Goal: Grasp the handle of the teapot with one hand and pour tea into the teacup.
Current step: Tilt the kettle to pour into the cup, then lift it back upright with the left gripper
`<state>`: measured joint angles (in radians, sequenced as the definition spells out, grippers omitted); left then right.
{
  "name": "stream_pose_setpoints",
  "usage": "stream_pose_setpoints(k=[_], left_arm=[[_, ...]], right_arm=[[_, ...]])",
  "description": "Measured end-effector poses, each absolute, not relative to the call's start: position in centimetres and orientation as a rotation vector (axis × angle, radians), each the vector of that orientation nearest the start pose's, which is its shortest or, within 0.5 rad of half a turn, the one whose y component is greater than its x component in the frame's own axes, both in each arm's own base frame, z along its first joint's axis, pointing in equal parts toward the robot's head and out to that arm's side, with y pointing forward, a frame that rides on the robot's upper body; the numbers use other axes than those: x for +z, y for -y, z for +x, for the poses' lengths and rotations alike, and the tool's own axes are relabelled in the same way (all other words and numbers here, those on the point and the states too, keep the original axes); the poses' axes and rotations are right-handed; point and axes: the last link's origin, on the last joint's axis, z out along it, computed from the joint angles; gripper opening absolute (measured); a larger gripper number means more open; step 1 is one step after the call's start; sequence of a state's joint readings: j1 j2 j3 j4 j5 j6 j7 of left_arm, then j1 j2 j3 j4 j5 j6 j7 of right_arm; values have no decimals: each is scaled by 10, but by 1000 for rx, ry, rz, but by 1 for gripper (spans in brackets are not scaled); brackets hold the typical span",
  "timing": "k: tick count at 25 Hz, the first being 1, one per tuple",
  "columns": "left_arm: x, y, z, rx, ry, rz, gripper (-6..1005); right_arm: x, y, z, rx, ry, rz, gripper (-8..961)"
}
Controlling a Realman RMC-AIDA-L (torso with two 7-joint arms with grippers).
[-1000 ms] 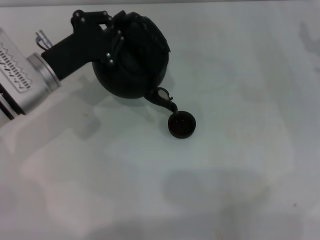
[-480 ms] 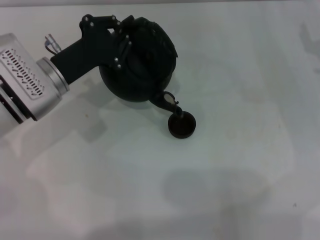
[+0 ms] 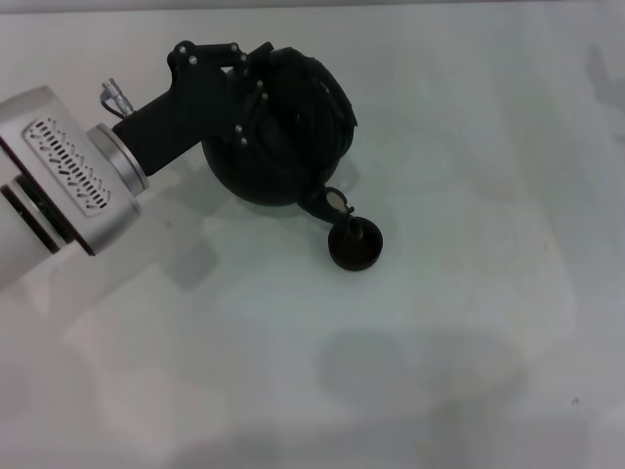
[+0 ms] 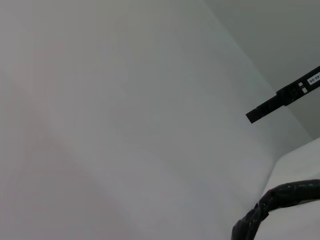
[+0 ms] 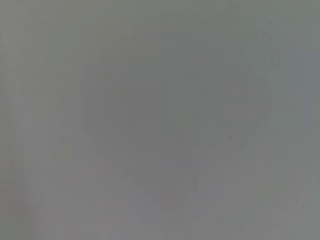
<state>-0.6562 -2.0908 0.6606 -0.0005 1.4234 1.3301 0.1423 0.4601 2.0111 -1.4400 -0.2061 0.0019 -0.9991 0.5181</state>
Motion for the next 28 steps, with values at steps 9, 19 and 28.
stream_pose_setpoints(k=[9, 19, 28], left_arm=[[-67, -344, -240, -561, -467, -2138, 98], [-67, -347, -235, -558, -511, -2138, 99], [-66, -347, -235, -558, -520, -2139, 98]], right_arm=[[43, -367, 350, 798, -738, -1498, 673], [44, -366, 351, 799, -744, -1490, 674], [44, -366, 351, 800, -746, -1488, 673]])
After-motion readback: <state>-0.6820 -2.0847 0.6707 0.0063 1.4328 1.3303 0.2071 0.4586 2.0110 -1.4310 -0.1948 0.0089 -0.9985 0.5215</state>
